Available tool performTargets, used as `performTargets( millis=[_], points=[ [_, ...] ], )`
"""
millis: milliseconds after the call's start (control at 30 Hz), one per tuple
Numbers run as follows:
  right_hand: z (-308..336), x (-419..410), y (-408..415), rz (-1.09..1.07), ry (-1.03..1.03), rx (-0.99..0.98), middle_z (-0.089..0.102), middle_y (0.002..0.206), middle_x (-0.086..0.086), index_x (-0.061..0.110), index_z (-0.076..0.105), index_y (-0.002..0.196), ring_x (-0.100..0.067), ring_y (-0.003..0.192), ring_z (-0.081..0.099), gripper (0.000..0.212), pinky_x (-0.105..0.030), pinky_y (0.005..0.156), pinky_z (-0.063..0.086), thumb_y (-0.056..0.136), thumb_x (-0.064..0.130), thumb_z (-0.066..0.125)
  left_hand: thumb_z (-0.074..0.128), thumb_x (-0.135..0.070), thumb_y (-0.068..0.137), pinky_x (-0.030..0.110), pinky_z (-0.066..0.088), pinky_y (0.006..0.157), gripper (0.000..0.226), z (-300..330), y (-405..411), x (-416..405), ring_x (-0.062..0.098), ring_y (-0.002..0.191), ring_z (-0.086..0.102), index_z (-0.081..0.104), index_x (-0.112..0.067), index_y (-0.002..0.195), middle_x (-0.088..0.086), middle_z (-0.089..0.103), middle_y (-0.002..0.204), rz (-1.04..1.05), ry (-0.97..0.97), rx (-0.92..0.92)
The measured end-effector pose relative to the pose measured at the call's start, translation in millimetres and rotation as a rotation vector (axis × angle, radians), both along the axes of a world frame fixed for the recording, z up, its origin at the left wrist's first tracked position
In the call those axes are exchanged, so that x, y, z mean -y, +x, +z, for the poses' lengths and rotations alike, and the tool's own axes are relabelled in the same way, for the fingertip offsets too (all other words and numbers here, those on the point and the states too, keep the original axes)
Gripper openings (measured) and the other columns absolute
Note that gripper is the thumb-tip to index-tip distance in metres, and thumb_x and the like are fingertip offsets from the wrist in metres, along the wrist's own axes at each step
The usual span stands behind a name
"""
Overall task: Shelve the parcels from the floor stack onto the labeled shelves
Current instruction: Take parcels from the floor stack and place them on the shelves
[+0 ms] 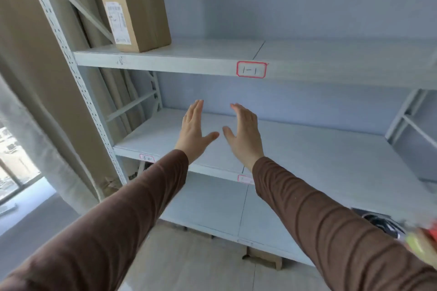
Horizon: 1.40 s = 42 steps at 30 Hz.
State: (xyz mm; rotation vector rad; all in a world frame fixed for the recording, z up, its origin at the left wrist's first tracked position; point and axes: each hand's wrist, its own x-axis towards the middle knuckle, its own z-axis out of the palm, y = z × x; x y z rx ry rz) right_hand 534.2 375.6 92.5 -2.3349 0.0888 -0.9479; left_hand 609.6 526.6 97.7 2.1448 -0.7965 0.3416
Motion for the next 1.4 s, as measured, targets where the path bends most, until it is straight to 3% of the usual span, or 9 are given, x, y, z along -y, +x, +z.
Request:
performTargets(
  millis=[233,433,767,1000,1233,1400],
  points=[
    [-69,27,-142,-0.107,0.014,-0.197,0.04,0.156,-0.008,0.011,0.04,0.151,-0.027,0.145,0.029,0.063,-0.038,0.12,0.03,0.094,0.018,0.065,0.076,-0.026,0.089,0.044,0.013,0.126,0.097,-73,-132,18,0.025,0.156,0.008,0.013,-0.015,0.162,0.007,0.011,0.169,-0.055,0.109,-0.131],
    [-117,72,-254,-0.198,-0.048,-0.382,0.03,0.163,-0.011,0.011,0.034,0.155,-0.032,0.15,0.023,0.067,-0.043,0.124,0.022,0.096,0.022,0.064,0.073,-0.031,0.092,0.04,0.006,0.127,0.097,-113,-221,67,0.025,0.157,0.0,0.009,-0.015,0.163,0.006,0.005,0.17,-0.133,0.257,-0.156],
    [-159,199,-418,-0.442,-0.077,-0.609,0.024,0.166,-0.01,0.017,0.034,0.156,-0.033,0.152,0.019,0.065,-0.046,0.125,0.014,0.099,0.036,0.058,0.066,-0.042,0.094,0.042,0.005,0.125,0.091,-170,-360,210,0.028,0.157,-0.005,0.011,-0.019,0.163,0.009,0.0,0.17,-0.299,0.455,-0.196],
    [-182,316,-513,-0.452,-0.065,-0.673,0.018,0.169,-0.005,0.023,0.038,0.155,-0.033,0.153,0.015,0.059,-0.05,0.125,0.017,0.101,0.037,0.056,0.062,-0.044,0.097,0.044,0.009,0.127,0.086,-199,-446,328,0.028,0.157,-0.004,0.012,-0.02,0.162,0.009,0.002,0.17,-0.293,0.512,-0.235],
    [-224,440,-587,-0.468,0.111,-0.829,0.014,0.17,-0.005,0.023,0.027,0.16,-0.035,0.155,0.013,0.065,-0.048,0.126,0.014,0.103,0.044,0.05,0.065,-0.036,0.096,0.045,0.01,0.126,0.088,-242,-497,404,0.03,0.156,0.004,0.009,-0.016,0.162,0.013,0.008,0.169,-0.146,0.475,-0.535],
    [-264,498,-624,-0.56,0.267,-0.907,0.023,0.167,-0.013,0.017,0.021,0.161,-0.034,0.153,0.019,0.074,-0.045,0.125,0.02,0.101,0.043,0.055,0.064,-0.036,0.097,0.05,0.025,0.121,0.089,-278,-505,421,0.035,0.149,0.024,0.008,-0.011,0.161,0.017,0.023,0.163,0.015,0.404,-0.786]
  ],
)
